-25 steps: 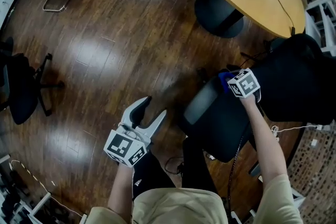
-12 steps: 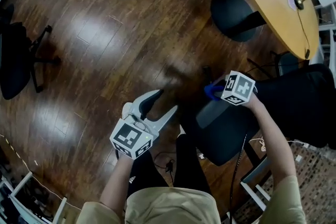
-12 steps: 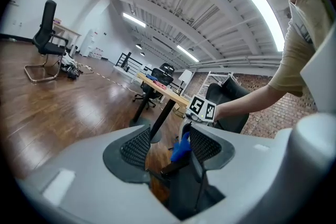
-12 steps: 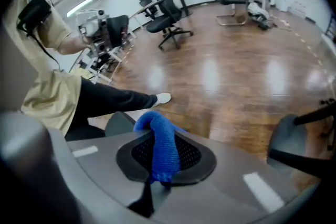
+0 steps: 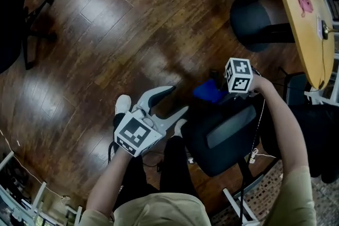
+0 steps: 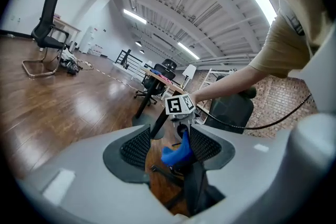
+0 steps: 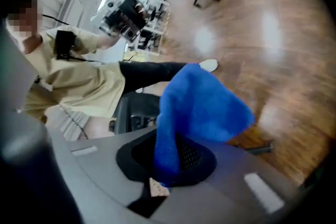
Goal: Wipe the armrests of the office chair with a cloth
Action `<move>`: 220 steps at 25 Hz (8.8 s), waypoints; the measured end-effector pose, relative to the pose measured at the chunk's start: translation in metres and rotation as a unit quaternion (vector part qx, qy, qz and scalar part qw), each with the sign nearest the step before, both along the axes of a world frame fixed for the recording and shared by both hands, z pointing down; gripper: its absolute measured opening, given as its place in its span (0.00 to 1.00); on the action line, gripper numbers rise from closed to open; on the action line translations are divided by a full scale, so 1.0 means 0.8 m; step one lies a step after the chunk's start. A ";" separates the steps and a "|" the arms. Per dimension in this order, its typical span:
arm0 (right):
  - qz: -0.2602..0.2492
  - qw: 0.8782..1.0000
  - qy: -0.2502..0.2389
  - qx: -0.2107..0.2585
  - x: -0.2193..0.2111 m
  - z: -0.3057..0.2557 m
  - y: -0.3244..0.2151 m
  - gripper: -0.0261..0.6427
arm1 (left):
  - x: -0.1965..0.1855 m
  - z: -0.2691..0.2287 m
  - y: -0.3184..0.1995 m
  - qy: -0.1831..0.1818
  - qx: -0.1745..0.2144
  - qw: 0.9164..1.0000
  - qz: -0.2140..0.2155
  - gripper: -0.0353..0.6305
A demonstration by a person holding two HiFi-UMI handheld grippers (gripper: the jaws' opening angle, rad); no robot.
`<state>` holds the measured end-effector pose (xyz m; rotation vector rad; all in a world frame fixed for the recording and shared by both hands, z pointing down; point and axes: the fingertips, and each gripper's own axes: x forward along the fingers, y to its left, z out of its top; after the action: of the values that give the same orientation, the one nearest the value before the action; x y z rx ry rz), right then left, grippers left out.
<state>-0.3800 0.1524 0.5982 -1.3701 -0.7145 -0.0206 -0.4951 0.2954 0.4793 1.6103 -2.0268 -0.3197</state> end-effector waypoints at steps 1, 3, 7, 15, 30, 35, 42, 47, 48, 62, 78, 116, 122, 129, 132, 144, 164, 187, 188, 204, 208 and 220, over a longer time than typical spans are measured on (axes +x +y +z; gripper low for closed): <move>-0.038 0.998 0.051 -0.017 0.022 -0.006 0.000 0.07 | 0.001 0.008 0.001 0.002 0.000 1.000 0.000 0.40; -0.099 0.984 0.144 -0.044 0.059 -0.023 -0.007 0.07 | 0.003 0.025 0.001 0.012 0.002 1.000 -0.007 0.40; -0.088 0.956 0.266 -0.081 0.074 -0.037 -0.003 0.07 | 0.004 0.054 -0.002 0.037 0.000 0.999 -0.020 0.40; -0.067 0.991 0.113 0.016 0.065 0.125 -0.048 0.07 | 0.017 0.071 -0.013 0.048 0.003 0.999 -0.020 0.40; -0.013 0.990 0.125 -0.057 0.019 0.039 -0.066 0.07 | 0.032 0.068 -0.019 0.061 -0.004 0.998 -0.022 0.40; -0.063 0.968 0.219 -0.106 0.051 -0.042 -0.076 0.06 | 0.035 0.058 -0.025 0.051 -0.006 0.999 -0.009 0.40; -0.102 0.987 0.118 -0.038 0.062 0.051 -0.094 0.07 | 0.026 0.067 -0.013 0.057 -0.017 0.998 -0.020 0.40; -0.112 0.992 -0.008 0.056 0.060 0.151 -0.125 0.07 | 0.028 0.075 -0.013 0.065 -0.023 0.997 -0.019 0.40; -0.106 0.991 -0.027 0.071 0.058 0.167 -0.128 0.07 | 0.029 0.075 -0.014 0.067 -0.024 0.997 -0.016 0.40; 0.270 0.929 -0.231 0.102 -0.068 0.109 -0.139 0.07 | 0.041 0.038 -0.059 0.069 -0.033 0.997 0.025 0.40; 0.612 0.572 -0.543 0.064 -0.025 -0.187 -0.212 0.07 | 0.062 -0.088 -0.228 -0.036 -0.009 0.985 0.171 0.40; 0.837 0.452 -0.260 -0.168 0.102 0.006 -0.058 0.07 | 0.218 -0.117 -0.317 -0.085 -0.095 0.950 0.285 0.43; 0.752 0.555 -0.297 -0.195 0.087 -0.035 -0.002 0.06 | 0.204 -0.120 -0.312 -0.083 -0.093 0.954 0.274 0.43; 0.832 0.528 -0.173 0.004 0.080 0.117 -0.047 0.06 | 0.181 -0.119 -0.302 -0.087 -0.101 0.957 0.256 0.43; 0.823 0.546 -0.154 0.040 0.081 0.134 -0.053 0.06 | 0.172 -0.117 -0.297 -0.087 -0.101 0.960 0.245 0.43; 0.846 0.435 -0.305 0.054 0.051 0.072 -0.220 0.07 | 0.133 -0.113 -0.299 -0.072 -0.071 0.970 0.221 0.43; 0.820 0.512 -0.087 -0.240 0.024 0.027 -0.139 0.06 | 0.083 -0.095 -0.276 -0.053 -0.056 0.977 0.199 0.43; 0.852 0.489 -0.182 -0.039 0.136 0.056 -0.011 0.06 | 0.107 -0.094 -0.136 -0.036 -0.022 0.985 0.169 0.43; 0.853 0.488 -0.179 -0.041 0.129 0.064 -0.004 0.06 | 0.109 -0.095 -0.129 -0.037 -0.025 0.984 0.172 0.43; 0.894 0.417 -0.163 -0.028 0.061 0.106 -0.056 0.06 | 0.113 -0.087 -0.076 -0.028 -0.045 0.985 0.163 0.43; 0.875 0.414 -0.211 -0.133 0.059 0.053 -0.044 0.06 | 0.106 -0.088 -0.089 -0.037 -0.042 0.984 0.167 0.43; 0.883 0.341 -0.262 -0.190 0.124 -0.053 -0.084 0.06 | 0.116 -0.128 -0.129 -0.036 -0.030 0.983 0.180 0.43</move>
<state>-0.2812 0.0855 0.5555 -0.1823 -2.5751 1.6071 -0.4024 0.1925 0.3767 1.9294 -1.7313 -0.0671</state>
